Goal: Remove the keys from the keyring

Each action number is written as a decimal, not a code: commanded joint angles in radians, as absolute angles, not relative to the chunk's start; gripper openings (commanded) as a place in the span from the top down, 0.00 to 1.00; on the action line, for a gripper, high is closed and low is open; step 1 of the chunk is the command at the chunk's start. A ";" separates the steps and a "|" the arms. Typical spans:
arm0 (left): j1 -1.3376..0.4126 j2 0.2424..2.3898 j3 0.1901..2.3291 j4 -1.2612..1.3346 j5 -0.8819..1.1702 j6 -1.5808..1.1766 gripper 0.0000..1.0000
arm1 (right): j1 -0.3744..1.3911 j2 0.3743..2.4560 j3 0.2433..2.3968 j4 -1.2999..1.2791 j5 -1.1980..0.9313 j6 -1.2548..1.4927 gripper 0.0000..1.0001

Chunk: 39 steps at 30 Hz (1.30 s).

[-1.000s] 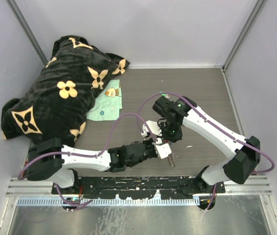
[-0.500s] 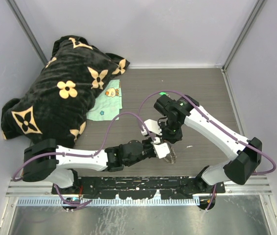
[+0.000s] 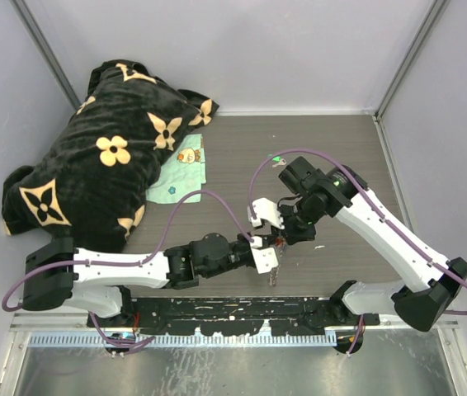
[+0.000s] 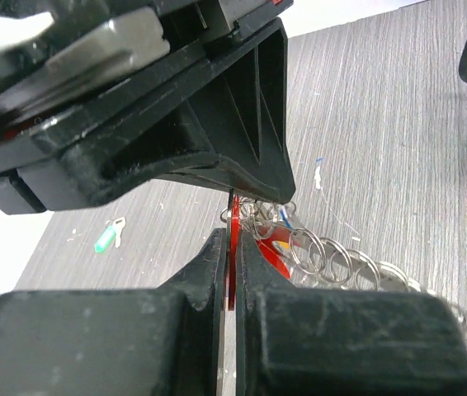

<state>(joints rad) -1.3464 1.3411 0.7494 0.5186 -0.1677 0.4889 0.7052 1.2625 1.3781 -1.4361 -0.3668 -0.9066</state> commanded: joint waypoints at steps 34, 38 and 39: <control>-1.396 1.246 1.182 -0.283 -0.008 0.776 1.00 | 0.553 1.177 1.290 -1.350 -0.842 -1.079 0.99; -1.401 1.286 1.224 -0.322 -0.025 0.804 1.00 | 0.552 1.188 1.290 -1.351 -0.856 -1.080 0.99; -1.401 1.298 1.233 -0.331 -0.028 0.810 1.00 | 0.553 1.190 1.289 -1.353 -0.859 -1.081 0.99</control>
<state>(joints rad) -1.3853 1.2770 1.1515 -0.3229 -0.0265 0.7635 0.5594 1.1854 1.2835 -1.3853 -0.8238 -1.0664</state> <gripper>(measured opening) 0.024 0.050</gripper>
